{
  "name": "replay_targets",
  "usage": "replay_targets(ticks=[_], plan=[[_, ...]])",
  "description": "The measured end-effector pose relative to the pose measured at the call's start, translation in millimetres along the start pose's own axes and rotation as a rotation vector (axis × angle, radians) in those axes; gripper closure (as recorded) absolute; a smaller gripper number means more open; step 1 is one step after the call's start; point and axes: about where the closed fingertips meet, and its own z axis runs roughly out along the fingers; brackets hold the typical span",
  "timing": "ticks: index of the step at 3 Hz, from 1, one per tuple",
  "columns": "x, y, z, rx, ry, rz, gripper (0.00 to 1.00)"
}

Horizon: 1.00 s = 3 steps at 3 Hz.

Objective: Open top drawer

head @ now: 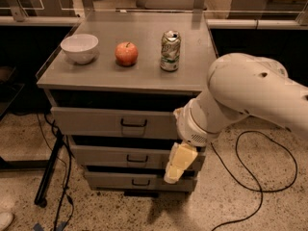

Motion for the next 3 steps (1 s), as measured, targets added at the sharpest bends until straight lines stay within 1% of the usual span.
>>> replay_targets(ticks=[1,2,3], plan=[[-2.0,-2.2,9.4,-0.004,-0.032,0.023,0.0],[-12.2,-15.7,35.2,0.03,-0.045,0.043,0.0],[-22.0,-39.4,54.7,0.103,-0.044,0.067,0.0]])
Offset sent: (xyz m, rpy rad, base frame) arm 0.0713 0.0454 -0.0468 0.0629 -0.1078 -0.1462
